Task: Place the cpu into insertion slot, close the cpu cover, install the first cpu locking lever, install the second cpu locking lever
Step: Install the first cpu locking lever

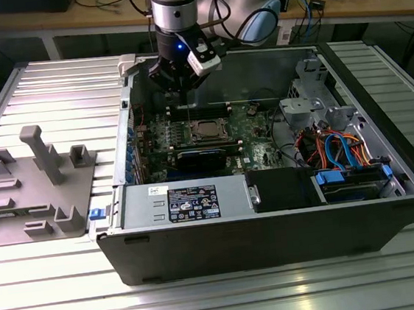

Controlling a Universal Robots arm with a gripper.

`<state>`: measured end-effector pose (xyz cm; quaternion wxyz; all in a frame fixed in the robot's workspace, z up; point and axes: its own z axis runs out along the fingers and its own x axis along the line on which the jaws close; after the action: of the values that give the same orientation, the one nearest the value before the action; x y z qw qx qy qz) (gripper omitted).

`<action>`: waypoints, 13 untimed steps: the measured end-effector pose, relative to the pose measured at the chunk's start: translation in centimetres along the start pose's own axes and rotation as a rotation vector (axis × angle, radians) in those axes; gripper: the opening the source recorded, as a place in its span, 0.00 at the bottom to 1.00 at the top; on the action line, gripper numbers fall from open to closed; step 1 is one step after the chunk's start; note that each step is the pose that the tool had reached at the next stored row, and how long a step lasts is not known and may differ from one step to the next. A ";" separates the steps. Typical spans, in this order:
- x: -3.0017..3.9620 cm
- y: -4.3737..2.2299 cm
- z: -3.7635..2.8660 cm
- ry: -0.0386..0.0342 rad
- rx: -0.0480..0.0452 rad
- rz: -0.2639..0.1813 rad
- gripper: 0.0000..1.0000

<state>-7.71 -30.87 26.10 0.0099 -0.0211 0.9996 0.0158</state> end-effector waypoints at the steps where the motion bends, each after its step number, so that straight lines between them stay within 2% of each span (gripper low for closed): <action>1: -0.04 0.00 0.00 0.0000 0.0000 0.000 0.11; 13: -0.70 -0.03 0.07 0.0005 0.0000 0.000 0.11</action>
<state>-7.01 -30.87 26.05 0.0097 -0.0211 0.9996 0.0158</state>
